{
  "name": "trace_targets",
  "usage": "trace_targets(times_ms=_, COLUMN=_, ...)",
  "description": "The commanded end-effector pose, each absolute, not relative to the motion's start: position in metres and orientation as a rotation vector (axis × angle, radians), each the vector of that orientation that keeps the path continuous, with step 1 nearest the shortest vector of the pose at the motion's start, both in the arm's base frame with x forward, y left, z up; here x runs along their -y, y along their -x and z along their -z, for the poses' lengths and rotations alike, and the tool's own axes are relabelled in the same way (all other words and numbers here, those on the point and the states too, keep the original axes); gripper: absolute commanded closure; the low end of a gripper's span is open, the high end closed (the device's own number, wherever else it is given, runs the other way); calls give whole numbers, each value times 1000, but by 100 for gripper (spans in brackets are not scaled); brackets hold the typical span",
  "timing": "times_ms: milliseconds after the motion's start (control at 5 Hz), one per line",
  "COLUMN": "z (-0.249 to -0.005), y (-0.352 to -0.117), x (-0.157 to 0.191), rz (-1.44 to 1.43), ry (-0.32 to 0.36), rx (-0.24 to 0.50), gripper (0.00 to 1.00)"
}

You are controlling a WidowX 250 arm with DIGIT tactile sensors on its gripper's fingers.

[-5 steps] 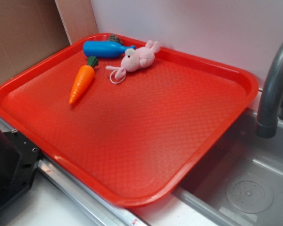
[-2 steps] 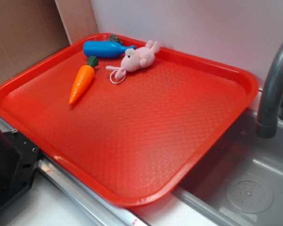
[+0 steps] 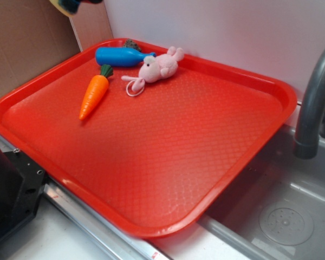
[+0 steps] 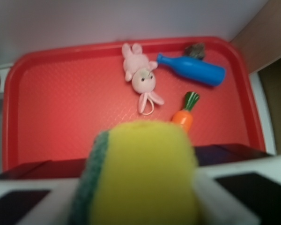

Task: Grab the green sponge.

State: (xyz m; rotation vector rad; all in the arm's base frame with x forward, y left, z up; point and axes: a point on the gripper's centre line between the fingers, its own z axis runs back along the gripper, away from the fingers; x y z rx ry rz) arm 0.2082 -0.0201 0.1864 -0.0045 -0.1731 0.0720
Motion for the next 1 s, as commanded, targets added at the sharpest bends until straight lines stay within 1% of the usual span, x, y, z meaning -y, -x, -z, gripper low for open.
trace_targets(times_ms=0, z=-183, y=-218, x=0, rz=-84, ry=9, rx=122, gripper=100)
trace_targets(times_ms=200, z=-187, y=-217, x=-1, rz=-75, ry=-6, rx=121, gripper=100)
trace_targets(times_ms=400, z=-184, y=-216, x=-3, rz=-79, ry=0, rx=119, gripper=100)
trace_targets(times_ms=800, z=-177, y=-218, x=-10, rz=-63, ry=35, rx=86, gripper=100)
